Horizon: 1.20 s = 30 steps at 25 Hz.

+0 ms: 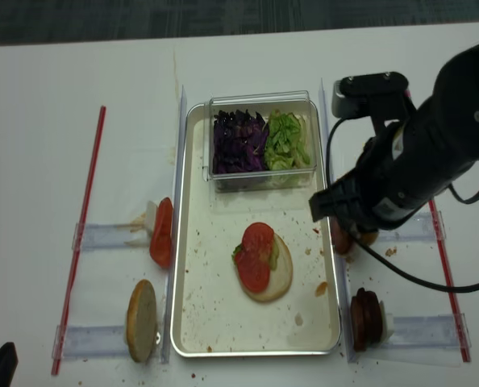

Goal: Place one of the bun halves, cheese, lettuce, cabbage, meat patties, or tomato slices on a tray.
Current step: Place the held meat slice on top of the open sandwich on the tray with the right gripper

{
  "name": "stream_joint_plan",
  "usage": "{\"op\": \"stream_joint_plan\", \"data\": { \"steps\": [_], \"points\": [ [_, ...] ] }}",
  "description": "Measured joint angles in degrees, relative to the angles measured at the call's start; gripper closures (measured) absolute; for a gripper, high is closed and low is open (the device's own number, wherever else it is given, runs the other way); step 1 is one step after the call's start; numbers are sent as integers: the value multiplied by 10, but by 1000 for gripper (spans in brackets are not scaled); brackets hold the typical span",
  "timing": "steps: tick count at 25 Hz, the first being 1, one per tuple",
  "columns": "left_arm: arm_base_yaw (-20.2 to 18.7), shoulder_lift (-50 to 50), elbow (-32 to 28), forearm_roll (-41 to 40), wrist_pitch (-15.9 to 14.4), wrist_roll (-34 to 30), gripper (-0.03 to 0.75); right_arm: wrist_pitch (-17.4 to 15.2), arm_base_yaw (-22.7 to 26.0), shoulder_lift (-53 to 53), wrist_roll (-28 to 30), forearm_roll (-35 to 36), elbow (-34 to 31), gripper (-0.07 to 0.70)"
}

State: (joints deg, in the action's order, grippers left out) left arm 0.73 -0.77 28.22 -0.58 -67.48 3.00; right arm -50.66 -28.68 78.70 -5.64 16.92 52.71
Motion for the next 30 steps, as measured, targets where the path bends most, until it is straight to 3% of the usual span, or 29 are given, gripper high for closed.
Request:
{"op": "stream_joint_plan", "data": {
  "steps": [5,8,30],
  "points": [
    [0,0,0,0,0,0,241,42,0,3,186,240,0,521],
    [0,0,0,0,0,0,241,52,0,4,248,312,0,521],
    [0,0,0,0,0,0,241,62,0,207,412,431,4,521]
  ]
}}
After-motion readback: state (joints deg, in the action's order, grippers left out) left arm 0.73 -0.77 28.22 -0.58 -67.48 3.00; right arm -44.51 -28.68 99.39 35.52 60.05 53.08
